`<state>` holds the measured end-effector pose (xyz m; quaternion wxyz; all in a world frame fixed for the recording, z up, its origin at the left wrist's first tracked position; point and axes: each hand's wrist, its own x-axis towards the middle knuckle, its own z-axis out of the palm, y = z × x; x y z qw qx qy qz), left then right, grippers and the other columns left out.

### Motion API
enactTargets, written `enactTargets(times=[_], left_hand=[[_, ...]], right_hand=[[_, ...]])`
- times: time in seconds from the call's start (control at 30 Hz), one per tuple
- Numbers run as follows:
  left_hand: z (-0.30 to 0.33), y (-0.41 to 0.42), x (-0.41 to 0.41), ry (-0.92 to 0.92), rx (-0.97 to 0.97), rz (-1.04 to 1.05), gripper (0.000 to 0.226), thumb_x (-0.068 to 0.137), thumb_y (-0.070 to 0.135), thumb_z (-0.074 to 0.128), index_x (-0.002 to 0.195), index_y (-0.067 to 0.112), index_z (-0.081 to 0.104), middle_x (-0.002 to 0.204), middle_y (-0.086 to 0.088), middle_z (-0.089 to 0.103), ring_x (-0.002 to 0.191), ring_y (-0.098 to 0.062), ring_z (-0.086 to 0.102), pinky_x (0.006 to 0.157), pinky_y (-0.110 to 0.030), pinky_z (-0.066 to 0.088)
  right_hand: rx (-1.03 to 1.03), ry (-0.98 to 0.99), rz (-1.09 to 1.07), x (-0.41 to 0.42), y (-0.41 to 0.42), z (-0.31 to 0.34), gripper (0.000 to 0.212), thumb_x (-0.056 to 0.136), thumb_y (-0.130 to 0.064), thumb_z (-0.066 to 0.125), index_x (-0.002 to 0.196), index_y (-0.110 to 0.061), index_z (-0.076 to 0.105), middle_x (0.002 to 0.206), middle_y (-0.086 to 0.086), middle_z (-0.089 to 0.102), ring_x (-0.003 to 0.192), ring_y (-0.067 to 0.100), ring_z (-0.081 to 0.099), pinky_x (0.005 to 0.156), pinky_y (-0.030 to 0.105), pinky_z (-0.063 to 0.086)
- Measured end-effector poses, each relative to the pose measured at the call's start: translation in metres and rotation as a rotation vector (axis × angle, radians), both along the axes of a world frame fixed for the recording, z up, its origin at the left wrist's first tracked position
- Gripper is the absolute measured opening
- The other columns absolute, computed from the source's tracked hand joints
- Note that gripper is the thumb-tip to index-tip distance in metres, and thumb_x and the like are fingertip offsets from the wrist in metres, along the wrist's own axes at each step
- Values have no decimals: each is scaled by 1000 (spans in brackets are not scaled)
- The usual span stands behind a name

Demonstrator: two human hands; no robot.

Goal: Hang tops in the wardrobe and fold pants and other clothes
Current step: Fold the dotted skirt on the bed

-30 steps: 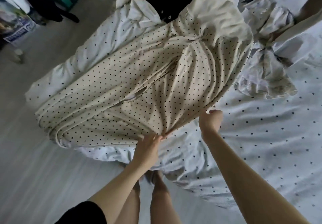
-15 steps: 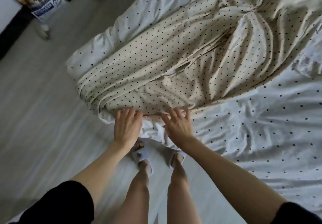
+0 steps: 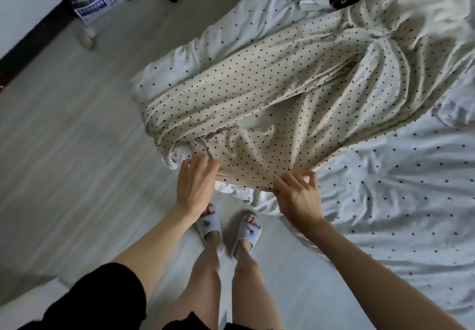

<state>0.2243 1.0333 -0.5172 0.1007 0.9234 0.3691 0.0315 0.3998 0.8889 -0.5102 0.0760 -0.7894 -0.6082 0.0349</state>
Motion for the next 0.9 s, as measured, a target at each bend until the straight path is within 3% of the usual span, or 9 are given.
enactTargets(times=[0.2, 0.47, 0.6, 0.7, 0.77, 0.83, 0.9], left_hand=[[23, 19, -17, -78, 5, 274, 35, 58, -23, 65, 85, -1, 66, 84, -22, 53, 77, -37, 54, 65, -45, 46], [31, -19, -48, -23, 7, 224, 41, 57, -24, 66, 89, 2, 72, 83, -18, 60, 71, -37, 58, 62, -46, 50], [24, -43, -76, 68, -92, 260, 47, 51, -27, 65, 86, 4, 71, 76, -18, 54, 57, -34, 55, 46, -35, 43], [14, -71, -97, 205, -272, 361, 31, 64, -18, 65, 89, 1, 68, 81, -14, 51, 66, -36, 57, 49, -35, 40], [1, -86, -108, 338, -362, 429, 16, 85, 0, 58, 100, 4, 63, 87, -2, 47, 85, -34, 56, 63, -40, 47], [-9, -95, -114, 586, -394, 295, 24, 92, 11, 53, 114, 14, 61, 104, -1, 45, 99, -24, 50, 74, -32, 48], [-17, -97, -111, 692, -460, 209, 32, 93, 15, 50, 125, 21, 56, 117, -3, 43, 108, -21, 45, 82, -31, 45]], right_hand=[[-14, -43, -66, 43, -23, 17, 23, 62, 8, 74, 65, -11, 61, 66, 4, 64, 55, 22, 60, 76, 42, 45], [-22, -12, 75, 44, -24, 29, 14, 70, -5, 77, 76, -11, 65, 73, 5, 68, 64, 22, 67, 84, 44, 48], [-13, -22, 231, 27, -26, 17, 24, 56, -1, 80, 70, -10, 63, 68, 5, 64, 59, 23, 62, 70, 33, 51], [-156, 18, 332, 18, -41, 2, 30, 48, -4, 86, 68, -11, 64, 66, 3, 61, 57, 21, 60, 52, 25, 48], [-438, -20, 364, 17, -46, -10, 32, 63, -19, 84, 89, -11, 68, 90, 5, 67, 81, 21, 65, 68, 28, 53], [-716, 12, 380, 16, -46, -24, 35, 89, -28, 61, 119, -12, 56, 124, 7, 57, 113, 23, 54, 94, 33, 42], [-755, 66, 360, 15, -35, -26, 34, 96, -32, 46, 123, -13, 51, 129, 6, 54, 116, 23, 52, 95, 33, 38]])
